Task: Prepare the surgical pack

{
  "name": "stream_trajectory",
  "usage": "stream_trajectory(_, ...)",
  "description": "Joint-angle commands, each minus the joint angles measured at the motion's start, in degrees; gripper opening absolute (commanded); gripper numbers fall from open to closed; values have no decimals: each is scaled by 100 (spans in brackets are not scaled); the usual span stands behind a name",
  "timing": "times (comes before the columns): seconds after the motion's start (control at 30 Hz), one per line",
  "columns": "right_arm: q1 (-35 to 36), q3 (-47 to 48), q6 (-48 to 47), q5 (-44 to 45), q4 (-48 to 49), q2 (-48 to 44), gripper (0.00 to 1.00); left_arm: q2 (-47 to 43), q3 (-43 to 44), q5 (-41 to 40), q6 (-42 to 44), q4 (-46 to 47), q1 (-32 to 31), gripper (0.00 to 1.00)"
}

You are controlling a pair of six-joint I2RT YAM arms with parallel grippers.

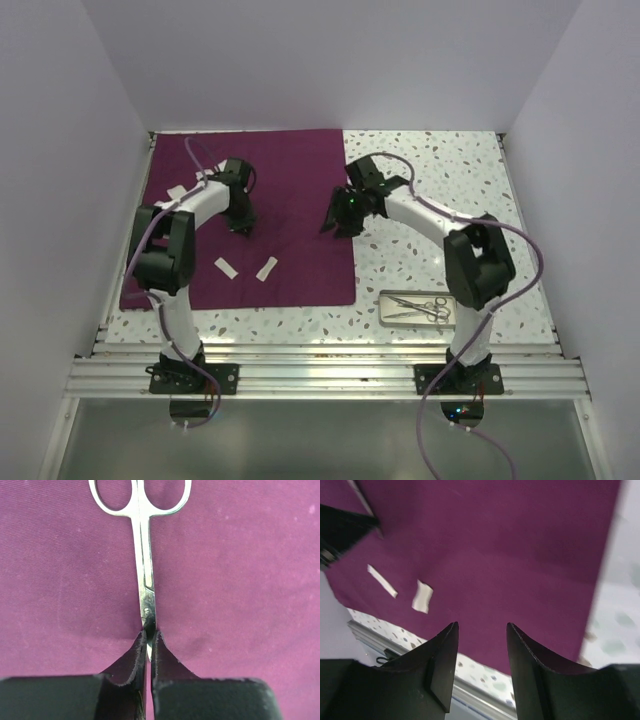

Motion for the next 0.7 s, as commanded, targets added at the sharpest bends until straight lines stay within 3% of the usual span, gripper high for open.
stream_trajectory(0.0,218,904,232,-623,842,559,48,-443,-446,556,178,166,-9,0)
stream_trajectory(0.37,940,2770,971,-1028,1853,2589,45,-1165,-1352,1048,441,500,-9,0)
stream_trajectory(0.67,1274,4150,1077,-809,1371,3549,42,-1437,-1756,1110,564,720,-1,0)
